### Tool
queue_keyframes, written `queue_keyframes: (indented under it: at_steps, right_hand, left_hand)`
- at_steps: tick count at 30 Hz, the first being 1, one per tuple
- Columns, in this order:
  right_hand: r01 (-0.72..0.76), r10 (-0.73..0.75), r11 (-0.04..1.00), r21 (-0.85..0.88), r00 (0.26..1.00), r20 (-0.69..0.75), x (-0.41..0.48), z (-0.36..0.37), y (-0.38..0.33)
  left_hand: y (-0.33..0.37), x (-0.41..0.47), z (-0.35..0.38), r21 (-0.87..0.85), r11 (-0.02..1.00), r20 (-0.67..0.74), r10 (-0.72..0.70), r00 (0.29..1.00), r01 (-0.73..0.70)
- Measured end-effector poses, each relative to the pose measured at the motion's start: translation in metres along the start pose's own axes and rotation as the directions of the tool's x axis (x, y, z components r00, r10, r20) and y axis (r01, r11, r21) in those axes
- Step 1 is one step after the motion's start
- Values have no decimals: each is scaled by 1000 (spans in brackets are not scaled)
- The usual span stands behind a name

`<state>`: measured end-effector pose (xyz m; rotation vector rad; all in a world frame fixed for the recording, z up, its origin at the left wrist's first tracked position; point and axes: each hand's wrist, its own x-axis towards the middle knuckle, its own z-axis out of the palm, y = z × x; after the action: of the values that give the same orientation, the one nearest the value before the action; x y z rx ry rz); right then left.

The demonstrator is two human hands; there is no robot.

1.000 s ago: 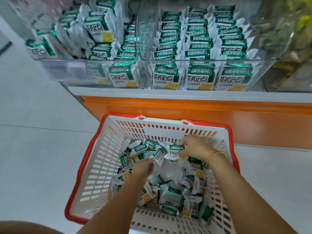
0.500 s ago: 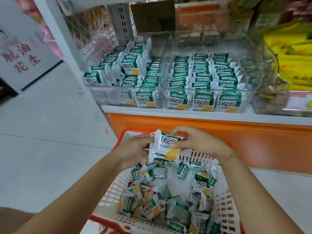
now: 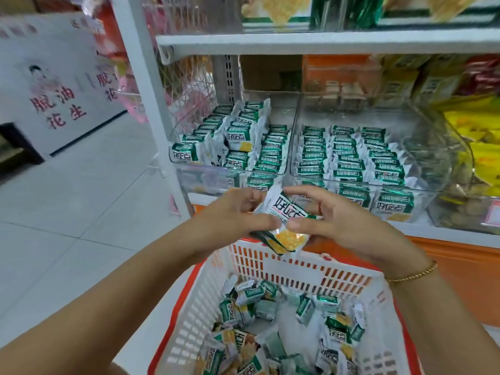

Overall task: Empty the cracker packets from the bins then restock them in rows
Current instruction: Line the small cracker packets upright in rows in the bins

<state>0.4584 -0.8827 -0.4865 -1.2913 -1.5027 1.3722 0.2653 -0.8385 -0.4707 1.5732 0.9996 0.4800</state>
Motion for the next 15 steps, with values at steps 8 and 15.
queue_keyframes:
  at_steps: [8, 15]
  right_hand:
    - [-17, -7, 986, -167, 990, -142, 70, -9, -59]
    - [-100, -33, 724, -682, 983, -179, 174, -11, -88]
  left_hand:
    - [16, 23, -59, 137, 983, -423, 167, 891, -119]
    - [-23, 56, -106, 647, 753, -511, 308, 803, 123]
